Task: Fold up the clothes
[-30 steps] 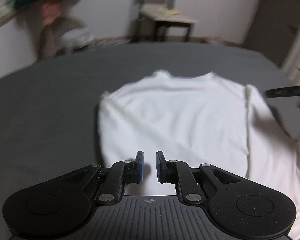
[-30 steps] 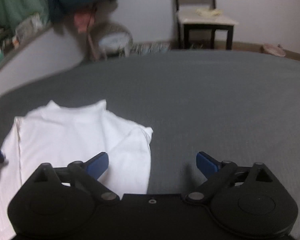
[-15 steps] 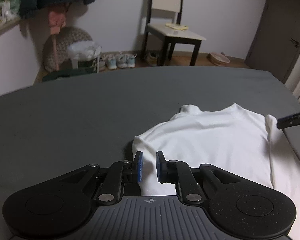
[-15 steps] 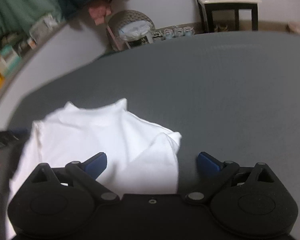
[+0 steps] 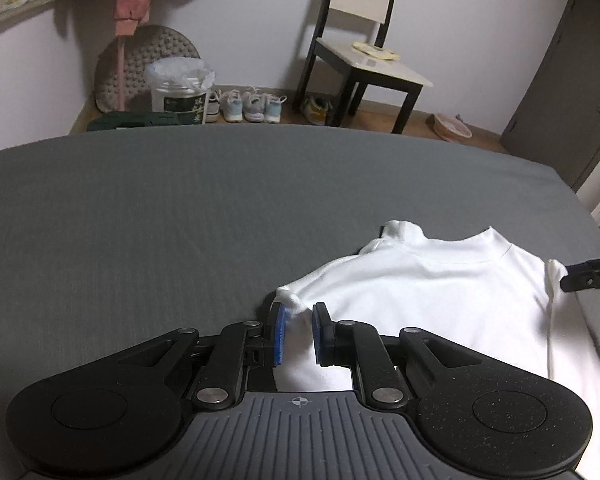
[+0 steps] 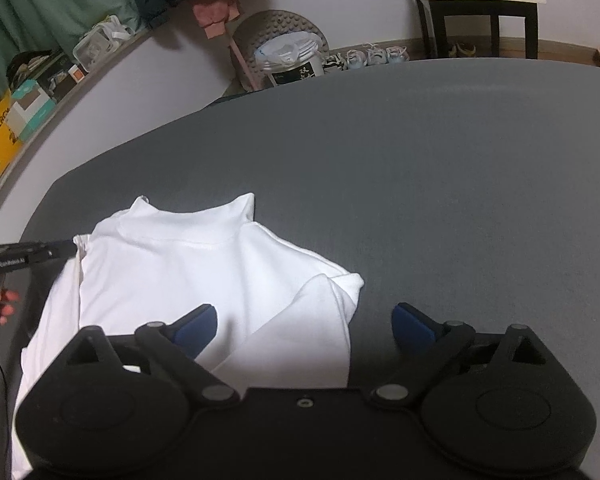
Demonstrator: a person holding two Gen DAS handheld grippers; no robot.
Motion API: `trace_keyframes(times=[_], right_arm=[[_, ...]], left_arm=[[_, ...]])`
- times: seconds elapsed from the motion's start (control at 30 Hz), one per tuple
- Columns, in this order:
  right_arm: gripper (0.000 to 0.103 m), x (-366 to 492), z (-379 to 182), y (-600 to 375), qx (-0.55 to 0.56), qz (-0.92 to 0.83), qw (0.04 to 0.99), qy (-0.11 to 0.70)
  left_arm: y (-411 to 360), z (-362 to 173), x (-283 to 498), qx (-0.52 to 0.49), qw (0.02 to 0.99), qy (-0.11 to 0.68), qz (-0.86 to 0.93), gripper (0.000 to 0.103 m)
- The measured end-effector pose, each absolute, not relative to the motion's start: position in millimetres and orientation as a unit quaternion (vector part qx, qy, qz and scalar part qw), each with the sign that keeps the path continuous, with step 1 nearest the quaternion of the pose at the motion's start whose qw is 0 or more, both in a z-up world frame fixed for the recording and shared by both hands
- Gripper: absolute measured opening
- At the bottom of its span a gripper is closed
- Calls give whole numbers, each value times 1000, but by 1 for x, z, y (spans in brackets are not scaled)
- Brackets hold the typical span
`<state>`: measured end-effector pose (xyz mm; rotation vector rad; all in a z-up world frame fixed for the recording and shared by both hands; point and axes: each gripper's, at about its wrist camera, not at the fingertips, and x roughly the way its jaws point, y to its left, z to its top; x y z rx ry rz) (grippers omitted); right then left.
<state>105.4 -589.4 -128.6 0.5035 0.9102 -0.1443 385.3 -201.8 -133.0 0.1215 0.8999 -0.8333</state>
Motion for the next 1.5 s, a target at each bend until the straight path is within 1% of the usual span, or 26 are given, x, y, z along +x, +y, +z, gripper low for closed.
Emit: trace_keyframes(times=[0.03,0.07,0.1,0.13,0.17,0.27,0.33,0.4,0.57,0.63,0.7,0.73,0.77,0.8,0.83,0.87,0.9,0.97,1.0,1.03,1.07,1.1,1.17,1.27,1.33,1.5], right_arm=[[99,106,-128,-589,239,-70,866,434],[99,106,-128,-588,238,-70,866,434],[100,106,-128,-587,237,-71,866,434],[100,106,-128,-587,237,-71,866,434],[100,106,-128,-587,237,-71,866,435],[99,105,-126,-590,245,-64,866,432],[95,104,-124,-591,247,-53,867,430],[84,103,-122,-592,245,-41,869,429],[80,102,-122,-600,249,-49,868,427],[71,101,-123,-603,261,-52,869,418],[67,103,-125,-604,269,-55,868,414],[62,103,-126,-605,273,-57,868,411],[59,104,-127,-606,277,-58,867,409],[53,106,-128,-606,278,-59,867,408],[49,107,-128,-606,280,-60,868,407],[49,108,-129,-606,281,-62,868,406],[49,109,-130,-606,286,-64,867,403],[43,111,-132,-607,295,-68,867,397],[34,112,-132,-606,297,-70,866,395],[26,114,-133,-606,298,-73,866,394],[24,115,-134,-605,298,-78,866,393],[21,116,-135,-604,300,-83,866,391],[11,116,-137,-603,311,-83,864,387],[9,113,-135,-597,309,-84,869,378],[9,109,-124,-590,281,-83,883,366],[9,86,-84,-562,209,-44,922,322]], left_arm=[[-200,-133,388,49,816,423,-392,14],[-199,-133,390,39,813,428,-393,35],[-198,-134,392,34,812,434,-389,74],[-197,-134,393,36,814,436,-382,87],[-197,-134,392,45,817,431,-381,92],[-196,-131,394,39,818,428,-383,92],[-196,-133,398,20,814,437,-382,92],[-198,-135,401,9,810,446,-380,92],[-210,-149,400,17,799,468,-376,92],[-215,-154,396,30,800,468,-374,92],[-219,-158,391,45,805,464,-367,92],[-221,-159,390,47,809,461,-363,92],[-222,-158,390,45,810,461,-361,91],[-222,-158,390,43,811,461,-359,84],[-222,-157,390,41,814,458,-356,72],[-222,-157,390,43,820,455,-346,42],[-223,-157,390,46,825,452,-336,33],[-224,-158,390,56,826,450,-335,33],[-225,-157,389,59,828,445,-335,33],[-227,-157,388,61,830,441,-335,33],[-228,-158,387,58,832,439,-336,33],[-229,-157,387,58,833,437,-335,27],[-232,-157,385,60,837,432,-330,7],[-234,-154,378,72,844,416,-332,5],[-231,-147,375,80,854,396,-327,5],[-198,-116,359,31,867,340,-362,5]])
